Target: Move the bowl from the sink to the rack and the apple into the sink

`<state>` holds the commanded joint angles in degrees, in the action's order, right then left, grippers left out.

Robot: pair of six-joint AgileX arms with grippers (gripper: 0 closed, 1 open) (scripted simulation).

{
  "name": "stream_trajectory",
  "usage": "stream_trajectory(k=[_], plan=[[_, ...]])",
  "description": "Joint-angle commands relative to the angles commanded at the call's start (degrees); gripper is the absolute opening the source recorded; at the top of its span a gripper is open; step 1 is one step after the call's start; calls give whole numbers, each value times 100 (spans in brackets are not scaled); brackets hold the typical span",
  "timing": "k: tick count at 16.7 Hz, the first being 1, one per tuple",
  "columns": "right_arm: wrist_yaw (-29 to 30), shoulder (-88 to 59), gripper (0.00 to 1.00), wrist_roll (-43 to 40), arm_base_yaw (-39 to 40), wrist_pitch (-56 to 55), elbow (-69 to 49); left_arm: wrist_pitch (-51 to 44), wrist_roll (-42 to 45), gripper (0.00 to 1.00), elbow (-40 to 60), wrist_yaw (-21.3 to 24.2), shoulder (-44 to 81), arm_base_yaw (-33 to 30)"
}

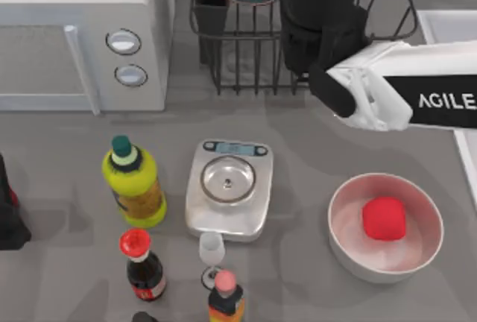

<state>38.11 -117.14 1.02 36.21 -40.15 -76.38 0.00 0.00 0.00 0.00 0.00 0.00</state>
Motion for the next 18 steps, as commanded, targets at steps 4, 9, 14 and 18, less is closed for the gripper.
stream_trajectory(k=[4,9,14,18], plan=[[0,0,68,0,0,0,0,0,0,100,0,0,0,0],[0,0,100,0,0,0,0,0,0,100,0,0,0,0],[0,0,100,0,0,0,0,0,0,100,0,0,0,0],[0,2,100,0,16,1,-1,0,0,100,0,0,0,0]])
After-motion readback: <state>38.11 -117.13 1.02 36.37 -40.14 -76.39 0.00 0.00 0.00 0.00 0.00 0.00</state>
